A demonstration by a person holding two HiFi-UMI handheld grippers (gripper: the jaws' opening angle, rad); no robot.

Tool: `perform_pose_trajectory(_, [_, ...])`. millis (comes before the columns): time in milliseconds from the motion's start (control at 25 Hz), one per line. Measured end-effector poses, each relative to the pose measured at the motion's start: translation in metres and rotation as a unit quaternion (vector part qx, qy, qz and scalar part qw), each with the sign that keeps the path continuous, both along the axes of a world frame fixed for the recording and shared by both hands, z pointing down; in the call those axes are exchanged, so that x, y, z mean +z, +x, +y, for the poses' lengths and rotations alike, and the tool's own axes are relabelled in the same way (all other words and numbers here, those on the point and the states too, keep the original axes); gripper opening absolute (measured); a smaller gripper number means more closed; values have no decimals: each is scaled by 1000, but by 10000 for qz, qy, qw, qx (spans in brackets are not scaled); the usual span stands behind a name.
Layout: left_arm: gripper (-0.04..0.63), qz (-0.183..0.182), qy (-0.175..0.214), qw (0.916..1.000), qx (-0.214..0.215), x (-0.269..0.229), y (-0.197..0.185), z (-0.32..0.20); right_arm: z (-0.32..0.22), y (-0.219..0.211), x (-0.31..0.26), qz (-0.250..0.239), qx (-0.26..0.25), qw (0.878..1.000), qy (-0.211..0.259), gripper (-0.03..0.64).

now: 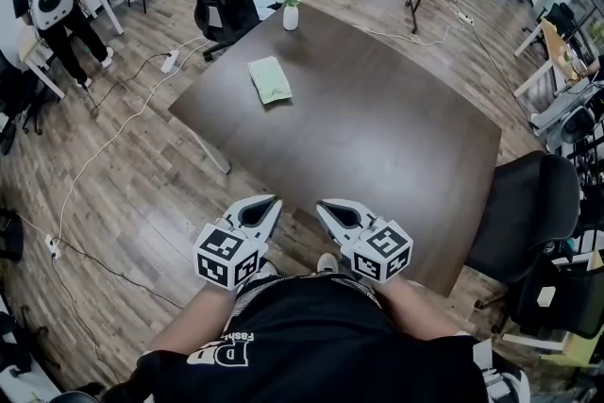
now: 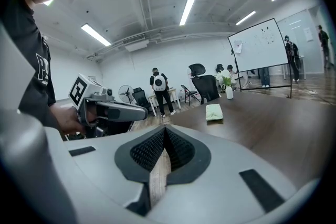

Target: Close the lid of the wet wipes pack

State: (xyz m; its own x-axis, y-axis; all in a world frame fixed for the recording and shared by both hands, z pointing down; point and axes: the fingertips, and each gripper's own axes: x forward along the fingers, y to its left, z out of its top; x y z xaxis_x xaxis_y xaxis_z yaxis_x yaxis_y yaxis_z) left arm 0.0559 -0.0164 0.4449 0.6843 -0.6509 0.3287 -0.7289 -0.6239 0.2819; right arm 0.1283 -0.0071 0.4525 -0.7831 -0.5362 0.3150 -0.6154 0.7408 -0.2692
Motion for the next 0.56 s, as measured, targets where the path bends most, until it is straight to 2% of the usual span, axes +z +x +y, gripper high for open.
perform_pose_trajectory(560, [17, 7, -7, 10000, 26, 0, 0, 0, 1, -1, 2, 15, 30, 10000, 8, 3])
